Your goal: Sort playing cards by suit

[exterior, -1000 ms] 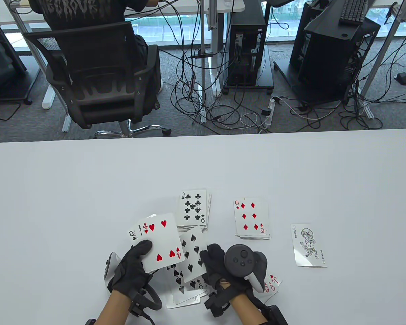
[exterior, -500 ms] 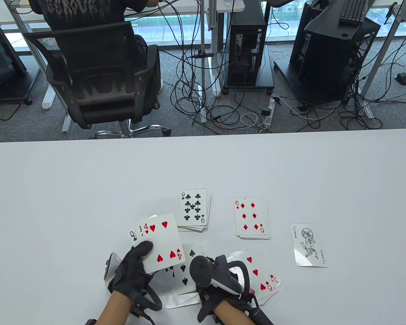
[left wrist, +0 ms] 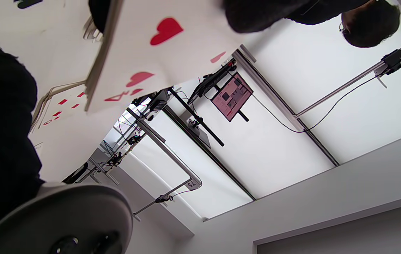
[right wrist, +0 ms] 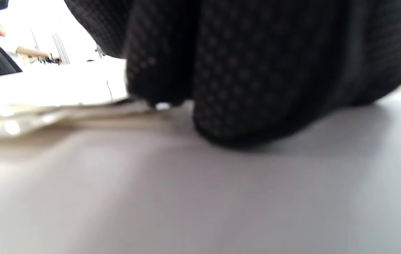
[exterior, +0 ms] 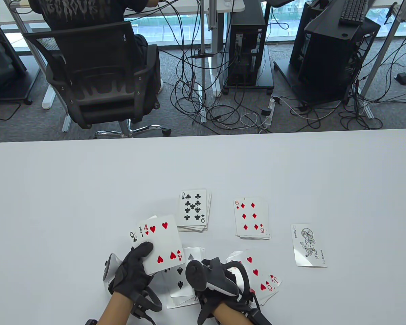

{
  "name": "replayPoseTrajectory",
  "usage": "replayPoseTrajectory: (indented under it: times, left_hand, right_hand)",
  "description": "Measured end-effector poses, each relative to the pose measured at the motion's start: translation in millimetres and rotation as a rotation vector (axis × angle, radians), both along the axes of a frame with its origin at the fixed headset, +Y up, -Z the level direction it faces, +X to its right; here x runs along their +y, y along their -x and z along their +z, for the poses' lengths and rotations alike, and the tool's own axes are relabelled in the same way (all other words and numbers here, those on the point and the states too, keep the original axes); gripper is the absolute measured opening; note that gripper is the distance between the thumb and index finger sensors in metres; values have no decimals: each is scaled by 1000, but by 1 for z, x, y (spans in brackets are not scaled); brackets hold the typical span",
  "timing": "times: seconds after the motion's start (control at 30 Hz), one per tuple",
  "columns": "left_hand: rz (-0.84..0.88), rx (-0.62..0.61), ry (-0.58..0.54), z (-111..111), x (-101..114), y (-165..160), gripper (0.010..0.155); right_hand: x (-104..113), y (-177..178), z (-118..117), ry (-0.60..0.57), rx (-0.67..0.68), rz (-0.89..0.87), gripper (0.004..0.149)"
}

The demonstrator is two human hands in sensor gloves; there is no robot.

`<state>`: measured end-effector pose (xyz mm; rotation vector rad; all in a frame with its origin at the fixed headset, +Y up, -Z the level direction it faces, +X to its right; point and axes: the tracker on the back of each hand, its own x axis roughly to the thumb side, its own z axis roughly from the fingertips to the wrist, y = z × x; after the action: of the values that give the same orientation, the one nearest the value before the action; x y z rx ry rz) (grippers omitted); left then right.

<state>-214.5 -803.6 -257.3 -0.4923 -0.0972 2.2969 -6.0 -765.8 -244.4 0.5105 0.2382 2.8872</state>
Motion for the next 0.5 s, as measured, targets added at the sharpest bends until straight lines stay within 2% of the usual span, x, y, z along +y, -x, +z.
replayPoseTrajectory:
  times: [0.13,0.37,0.5]
  left_hand:
    - [6,7,-7,0,1,1,53]
    - [-7,-13,-19,1,0,-2,53]
    - [-19,-47,-37,2,1,-6,53]
  right_hand:
    - [15,-12,-1,-57,-38,-159,57]
    - [48,-45,1,-281,-104,-442,53]
    - [57,-57,4,-342,-94,-589,58]
